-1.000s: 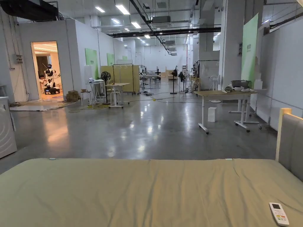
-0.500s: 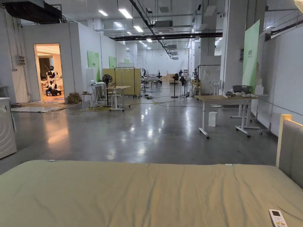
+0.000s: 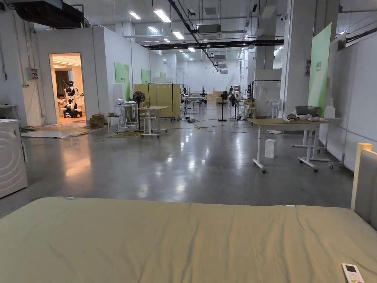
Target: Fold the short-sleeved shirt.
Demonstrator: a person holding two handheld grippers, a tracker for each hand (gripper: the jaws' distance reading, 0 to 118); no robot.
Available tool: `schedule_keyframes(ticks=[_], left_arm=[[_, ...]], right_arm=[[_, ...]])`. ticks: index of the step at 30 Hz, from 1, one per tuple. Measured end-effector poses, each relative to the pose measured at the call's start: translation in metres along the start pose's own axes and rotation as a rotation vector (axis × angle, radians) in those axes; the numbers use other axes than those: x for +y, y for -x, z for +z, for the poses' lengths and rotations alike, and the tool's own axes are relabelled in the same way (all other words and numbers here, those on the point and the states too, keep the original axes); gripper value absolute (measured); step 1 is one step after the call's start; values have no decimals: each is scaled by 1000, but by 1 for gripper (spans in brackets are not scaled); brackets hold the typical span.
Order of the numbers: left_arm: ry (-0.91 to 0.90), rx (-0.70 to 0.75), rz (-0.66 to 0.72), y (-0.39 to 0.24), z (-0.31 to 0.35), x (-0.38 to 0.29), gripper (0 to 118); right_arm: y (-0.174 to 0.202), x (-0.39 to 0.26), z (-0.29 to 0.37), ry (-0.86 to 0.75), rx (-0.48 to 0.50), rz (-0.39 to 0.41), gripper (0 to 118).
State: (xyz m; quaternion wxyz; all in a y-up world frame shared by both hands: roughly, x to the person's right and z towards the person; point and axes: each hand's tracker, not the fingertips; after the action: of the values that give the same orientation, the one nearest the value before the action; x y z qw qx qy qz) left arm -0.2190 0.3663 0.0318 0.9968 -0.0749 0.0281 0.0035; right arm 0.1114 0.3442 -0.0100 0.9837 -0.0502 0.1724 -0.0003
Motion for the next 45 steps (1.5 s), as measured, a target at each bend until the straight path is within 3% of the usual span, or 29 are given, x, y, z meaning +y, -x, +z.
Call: schedule_keyframes(ticks=[16,41,45], left_arm=[[2,-40,-11,-5,-2,2,118],[1,-43,-15,-6,0,1,118],[9,-40,-5,-6,1,2,118]], right_arm=[[10,-4,-6,13,-1,30,118],[2,-4,-2,-8,10,-58,118],[1,-6,-2,-8,15,-106,118]])
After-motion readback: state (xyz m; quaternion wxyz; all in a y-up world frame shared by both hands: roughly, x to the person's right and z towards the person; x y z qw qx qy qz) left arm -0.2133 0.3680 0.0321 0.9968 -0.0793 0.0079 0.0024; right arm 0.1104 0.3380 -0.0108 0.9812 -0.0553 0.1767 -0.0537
